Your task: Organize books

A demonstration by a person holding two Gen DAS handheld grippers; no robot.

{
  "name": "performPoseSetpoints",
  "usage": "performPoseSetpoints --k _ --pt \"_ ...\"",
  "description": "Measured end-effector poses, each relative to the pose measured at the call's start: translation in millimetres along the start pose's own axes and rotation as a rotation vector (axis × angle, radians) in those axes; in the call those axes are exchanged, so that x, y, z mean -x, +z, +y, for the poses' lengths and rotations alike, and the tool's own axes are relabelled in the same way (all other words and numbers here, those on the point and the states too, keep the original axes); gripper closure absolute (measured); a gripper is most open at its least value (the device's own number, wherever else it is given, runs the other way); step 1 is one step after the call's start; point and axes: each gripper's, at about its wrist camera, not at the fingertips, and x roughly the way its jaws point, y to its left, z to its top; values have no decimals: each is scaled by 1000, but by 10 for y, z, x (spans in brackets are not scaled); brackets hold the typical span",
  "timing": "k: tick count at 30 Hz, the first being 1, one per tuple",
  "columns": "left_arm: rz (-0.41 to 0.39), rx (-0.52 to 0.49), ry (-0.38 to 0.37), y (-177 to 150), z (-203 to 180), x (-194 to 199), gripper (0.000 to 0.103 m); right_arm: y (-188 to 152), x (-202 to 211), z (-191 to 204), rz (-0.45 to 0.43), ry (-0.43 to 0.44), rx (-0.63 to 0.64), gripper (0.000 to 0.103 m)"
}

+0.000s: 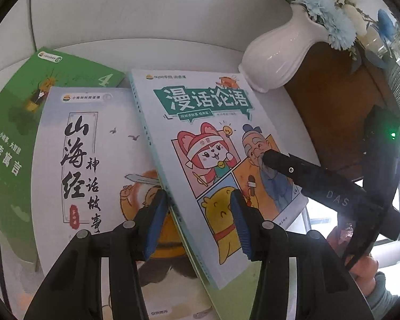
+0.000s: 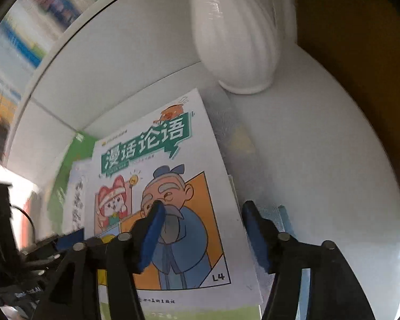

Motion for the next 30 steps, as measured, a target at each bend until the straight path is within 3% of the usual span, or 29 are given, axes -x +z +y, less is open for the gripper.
performPoseSetpoints --k 7,9,11,12,17,21,25,30 --pt "10 21 -21 -188 74 128 58 -133 45 183 19 -35 109 47" --pt "14 26 -28 -273 62 161 58 -287 118 424 -4 -124 237 47" --pt "5 24 -1 -325 56 194 58 -401 165 586 -19 -204 285 45" --pt "0 30 6 -355 74 221 57 -441 193 623 -21 -205 297 45" --pt "14 68 -8 -584 201 440 57 -588 347 666 2 -95 304 44" --pt "30 73 67 -1160 327 717 57 -781 429 846 34 1 327 44" --pt "55 149 165 -1839 571 1011 57 -1242 385 1222 90 51 390 44" --pt "19 268 249 -2528 898 1429 57 -1967 411 1718 163 131 456 44"
